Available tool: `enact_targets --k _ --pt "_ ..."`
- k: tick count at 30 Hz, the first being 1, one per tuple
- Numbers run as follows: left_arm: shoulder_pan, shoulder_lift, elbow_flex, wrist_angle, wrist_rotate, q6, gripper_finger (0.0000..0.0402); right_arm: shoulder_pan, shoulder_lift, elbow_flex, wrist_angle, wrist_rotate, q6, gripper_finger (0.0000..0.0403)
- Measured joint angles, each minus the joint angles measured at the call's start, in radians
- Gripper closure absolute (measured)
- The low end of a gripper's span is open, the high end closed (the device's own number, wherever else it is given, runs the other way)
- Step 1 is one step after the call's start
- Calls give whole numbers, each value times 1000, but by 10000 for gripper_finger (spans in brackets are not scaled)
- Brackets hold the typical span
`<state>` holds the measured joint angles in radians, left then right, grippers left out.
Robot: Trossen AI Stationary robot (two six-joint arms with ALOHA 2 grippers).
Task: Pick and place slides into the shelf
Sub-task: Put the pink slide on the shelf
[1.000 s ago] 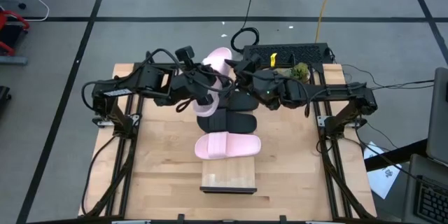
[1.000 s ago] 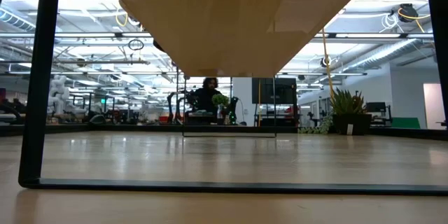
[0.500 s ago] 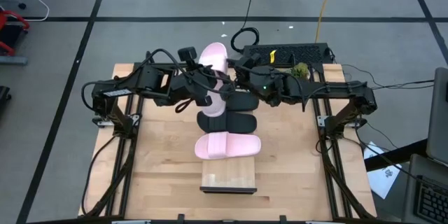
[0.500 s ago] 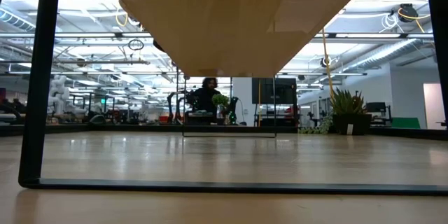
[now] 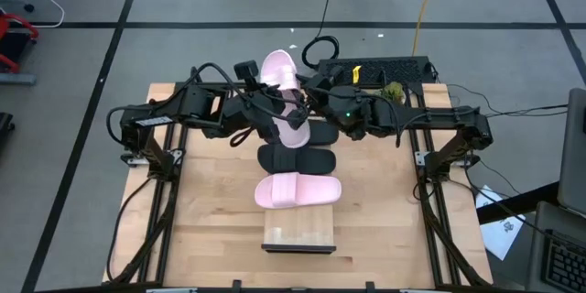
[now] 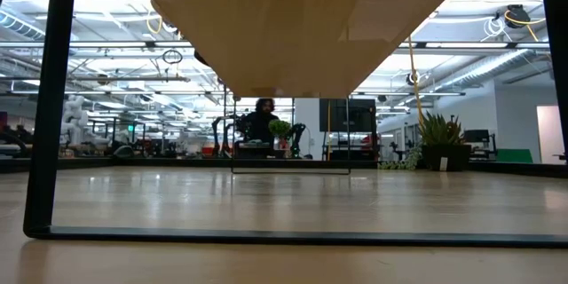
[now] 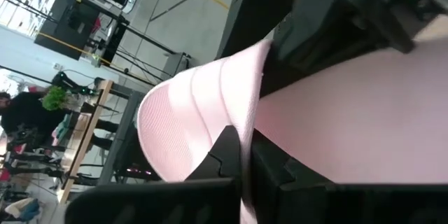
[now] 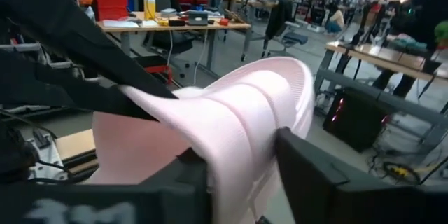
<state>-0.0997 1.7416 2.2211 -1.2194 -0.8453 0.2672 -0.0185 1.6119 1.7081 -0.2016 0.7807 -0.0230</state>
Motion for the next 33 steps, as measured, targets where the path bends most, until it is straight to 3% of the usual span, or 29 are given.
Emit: enact_targets --k 6,8,13,22,29,33 --pt "0 0 0 3 21 -8 401 -1 2 0 24 5 -75 378" --pt "0 0 0 3 26 -15 401 -1 2 -1 35 5 -97 393" --pt "0 0 0 2 33 -26 396 -1 2 -1 43 11 -116 397" --pt "-43 -11 1 35 26 0 356 -5 -1 -2 45 116 -150 401" --pt "-94 -38 1 -44 -183 46 349 8 -30 -2 38 116 -143 402" --pt "-93 -79 1 -170 -251 -27 349 38 -62 -1 30 103 -141 402"
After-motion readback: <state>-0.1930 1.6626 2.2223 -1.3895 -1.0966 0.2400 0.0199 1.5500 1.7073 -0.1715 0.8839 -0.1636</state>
